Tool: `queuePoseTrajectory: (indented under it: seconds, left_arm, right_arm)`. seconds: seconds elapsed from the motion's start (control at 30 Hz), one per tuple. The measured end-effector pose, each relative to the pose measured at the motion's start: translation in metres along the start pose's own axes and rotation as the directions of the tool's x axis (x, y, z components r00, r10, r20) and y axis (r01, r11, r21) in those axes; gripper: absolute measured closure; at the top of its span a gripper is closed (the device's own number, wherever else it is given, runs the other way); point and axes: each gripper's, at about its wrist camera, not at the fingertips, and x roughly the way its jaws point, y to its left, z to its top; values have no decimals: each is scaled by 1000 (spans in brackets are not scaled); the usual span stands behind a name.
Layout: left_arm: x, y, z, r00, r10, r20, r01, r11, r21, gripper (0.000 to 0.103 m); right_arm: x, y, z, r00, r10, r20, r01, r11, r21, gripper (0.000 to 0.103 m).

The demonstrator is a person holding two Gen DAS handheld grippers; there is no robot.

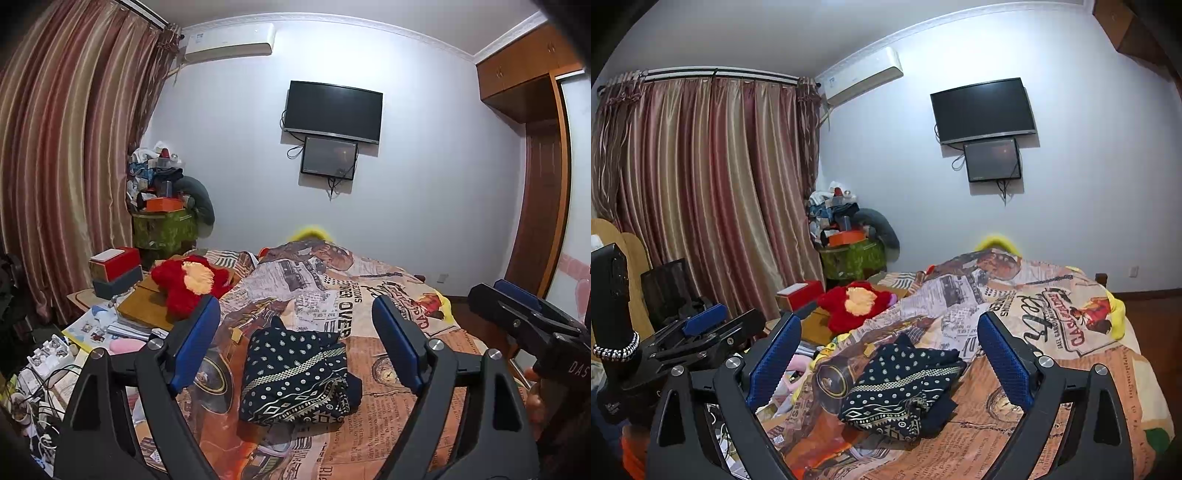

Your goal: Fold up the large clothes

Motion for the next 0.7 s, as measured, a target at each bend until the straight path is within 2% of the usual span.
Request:
queuePoseTrajectory:
  seconds: [0.7]
  left_arm:
    - [7, 11, 3, 998, -57, -9, 58, 998, 27, 19]
  right_arm:
    - [1, 0, 0, 1000, -3, 7, 3, 1000, 2, 7]
